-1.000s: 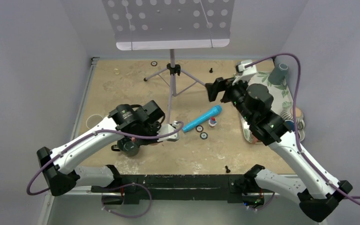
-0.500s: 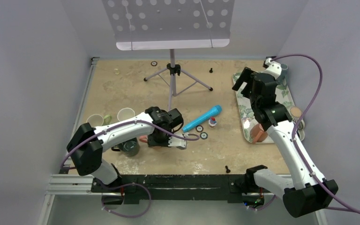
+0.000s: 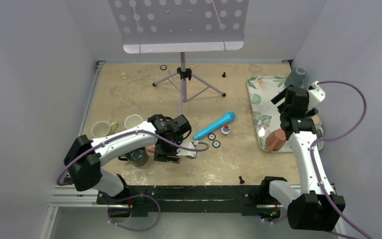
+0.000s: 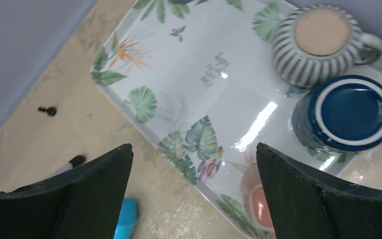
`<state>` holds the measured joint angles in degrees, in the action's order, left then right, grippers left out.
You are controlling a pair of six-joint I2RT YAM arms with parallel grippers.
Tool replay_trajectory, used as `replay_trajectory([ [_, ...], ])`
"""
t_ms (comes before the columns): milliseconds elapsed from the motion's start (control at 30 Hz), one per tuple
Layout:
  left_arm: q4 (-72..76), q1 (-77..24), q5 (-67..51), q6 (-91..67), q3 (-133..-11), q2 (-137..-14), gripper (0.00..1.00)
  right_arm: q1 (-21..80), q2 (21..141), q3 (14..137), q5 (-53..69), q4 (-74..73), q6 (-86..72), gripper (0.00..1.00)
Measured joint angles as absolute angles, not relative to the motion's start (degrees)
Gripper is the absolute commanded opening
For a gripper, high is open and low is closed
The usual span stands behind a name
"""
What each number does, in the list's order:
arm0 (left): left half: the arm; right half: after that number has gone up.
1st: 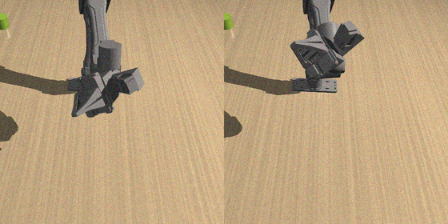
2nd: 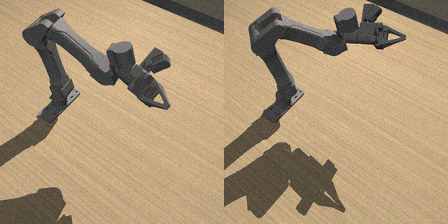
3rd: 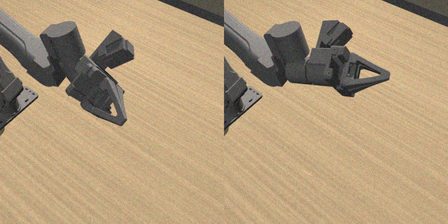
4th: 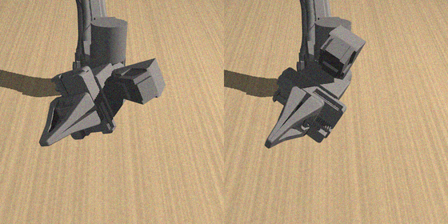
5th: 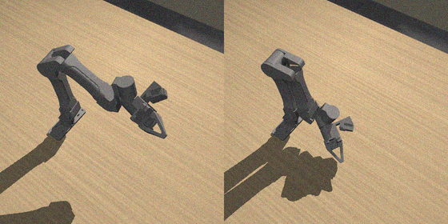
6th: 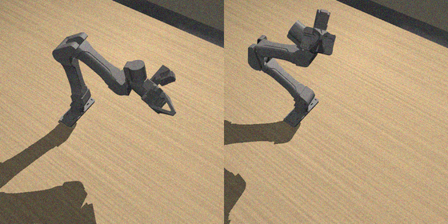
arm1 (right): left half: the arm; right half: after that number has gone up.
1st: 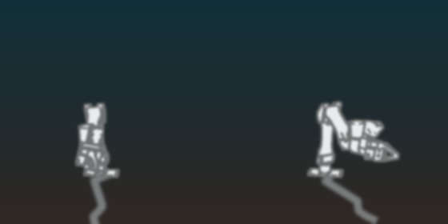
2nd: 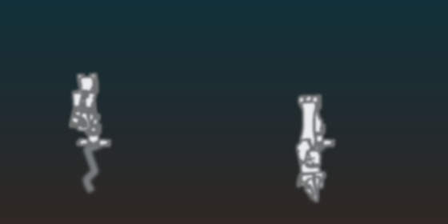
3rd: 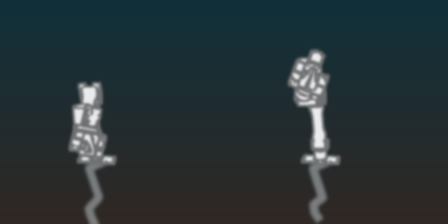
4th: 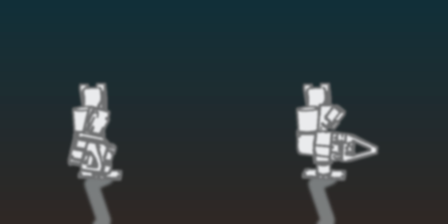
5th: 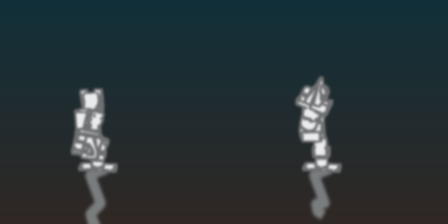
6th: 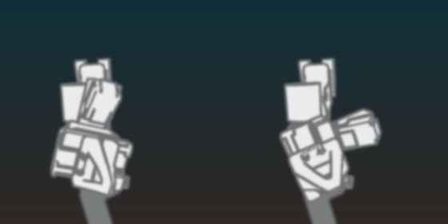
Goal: Turn the mug right side up
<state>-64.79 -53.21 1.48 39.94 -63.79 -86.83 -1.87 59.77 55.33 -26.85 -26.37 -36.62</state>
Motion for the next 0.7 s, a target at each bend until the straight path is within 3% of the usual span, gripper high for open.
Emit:
replay_trajectory([
  [100,-65.87,-53.12,-0.19,39.33,-65.3,-81.62,0.86,-8.36,57.8,52.34,-27.68,-26.61,-39.66,0.97],
  [233,-66.63,-52.99,-2.96,36.6,-70.24,-72.99,0.91,-16.29,56.21,48.34,-25.93,-26.35,-43.05,0.9],
  [400,-67.16,-52.36,-3.64,33.26,-72.16,-63.22,0.99,-17.06,56.1,44.23,-20.12,-26.48,-43.86,0.89],
  [700,-67.42,-47.53,0.21,30.44,-69.8,-56.95,1.0,-16.75,57.93,38.83,-11.84,-25.5,-43.44,0.82],
])
